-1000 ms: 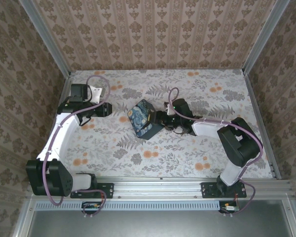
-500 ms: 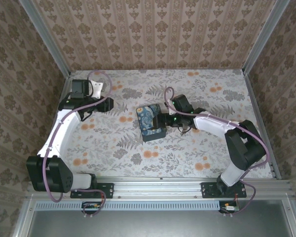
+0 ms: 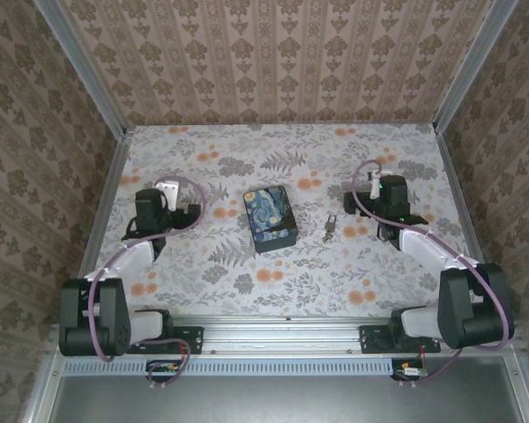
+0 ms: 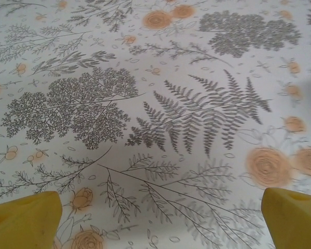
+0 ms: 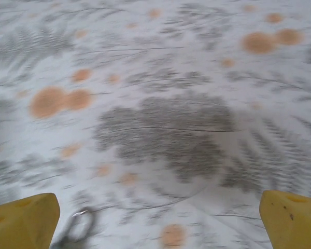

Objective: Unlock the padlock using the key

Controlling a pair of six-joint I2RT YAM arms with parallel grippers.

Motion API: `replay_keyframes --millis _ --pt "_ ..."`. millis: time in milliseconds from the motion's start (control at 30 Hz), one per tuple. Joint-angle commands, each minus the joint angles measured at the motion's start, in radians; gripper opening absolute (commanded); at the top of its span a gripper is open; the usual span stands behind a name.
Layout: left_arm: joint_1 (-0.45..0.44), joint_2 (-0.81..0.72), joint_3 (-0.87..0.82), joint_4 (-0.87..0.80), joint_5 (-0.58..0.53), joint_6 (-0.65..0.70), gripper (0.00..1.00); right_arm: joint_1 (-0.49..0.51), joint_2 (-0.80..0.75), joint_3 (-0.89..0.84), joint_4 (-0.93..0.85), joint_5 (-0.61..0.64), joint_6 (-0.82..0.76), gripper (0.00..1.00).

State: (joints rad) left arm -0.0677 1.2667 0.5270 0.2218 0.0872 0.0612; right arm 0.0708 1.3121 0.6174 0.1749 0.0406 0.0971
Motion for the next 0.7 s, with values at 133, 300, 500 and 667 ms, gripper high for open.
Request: replay_keyframes --millis 133,300,500,667 --pt "0.004 0.142 -0.110 0.508 -0.086 0.053 1.00 -0.128 0.128 -0.180 0.535 -0.060 -0.001 1.00" --pt "0.019 0.263 -0.136 0.658 -0.146 0.011 1.00 -0.071 0.204 -0.249 0.731 -0.056 -0.074 1.00" --pt "-0.007 0.275 -0.152 0.699 -0.265 0.005 1.00 -0.071 0.220 -0.209 0.678 -0.037 -0.062 1.00" --pt "0.046 0.273 -0.116 0.622 -0.091 -0.001 1.00 -0.071 0.220 -0.209 0.679 -0.038 -0.061 1.00"
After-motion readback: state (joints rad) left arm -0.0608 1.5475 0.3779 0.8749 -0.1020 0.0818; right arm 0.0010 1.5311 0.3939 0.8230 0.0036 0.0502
